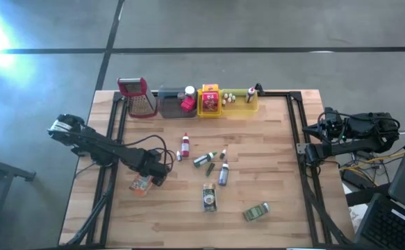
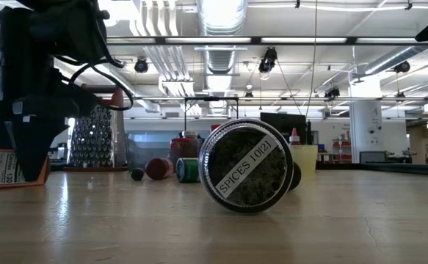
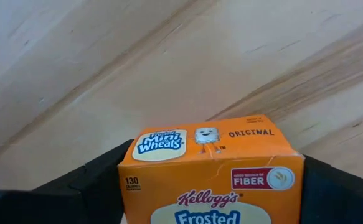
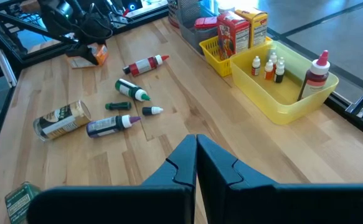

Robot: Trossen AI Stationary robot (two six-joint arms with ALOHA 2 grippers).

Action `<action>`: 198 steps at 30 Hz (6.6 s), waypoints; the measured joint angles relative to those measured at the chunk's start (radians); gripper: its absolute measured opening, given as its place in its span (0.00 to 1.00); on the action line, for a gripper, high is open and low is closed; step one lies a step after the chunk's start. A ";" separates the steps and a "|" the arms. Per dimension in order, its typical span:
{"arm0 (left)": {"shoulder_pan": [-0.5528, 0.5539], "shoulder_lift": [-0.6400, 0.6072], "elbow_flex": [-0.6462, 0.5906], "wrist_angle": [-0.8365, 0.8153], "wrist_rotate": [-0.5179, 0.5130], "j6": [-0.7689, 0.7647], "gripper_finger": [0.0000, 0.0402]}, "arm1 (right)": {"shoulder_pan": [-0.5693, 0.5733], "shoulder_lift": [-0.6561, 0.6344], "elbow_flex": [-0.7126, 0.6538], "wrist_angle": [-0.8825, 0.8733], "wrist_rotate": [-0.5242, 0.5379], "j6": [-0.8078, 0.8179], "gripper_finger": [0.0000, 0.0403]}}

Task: Pick & Place Kitchen Items
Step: Put the orange cereal box into the yellow bin

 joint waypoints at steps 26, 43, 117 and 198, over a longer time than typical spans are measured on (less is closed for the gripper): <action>-0.014 -0.227 -0.001 0.339 -0.489 0.502 0.83 | 0.000 0.000 0.000 0.000 0.000 0.000 0.02; -0.076 -0.257 -0.304 1.245 -0.718 1.095 0.83 | 0.000 0.000 0.000 0.000 0.000 0.000 0.02; -0.013 0.253 -0.481 2.201 -0.257 1.244 0.99 | 0.000 0.000 0.000 0.000 0.000 0.000 0.02; -0.215 0.507 0.925 -0.737 -0.727 -0.633 0.99 | 0.000 0.000 0.000 0.000 0.000 0.000 0.02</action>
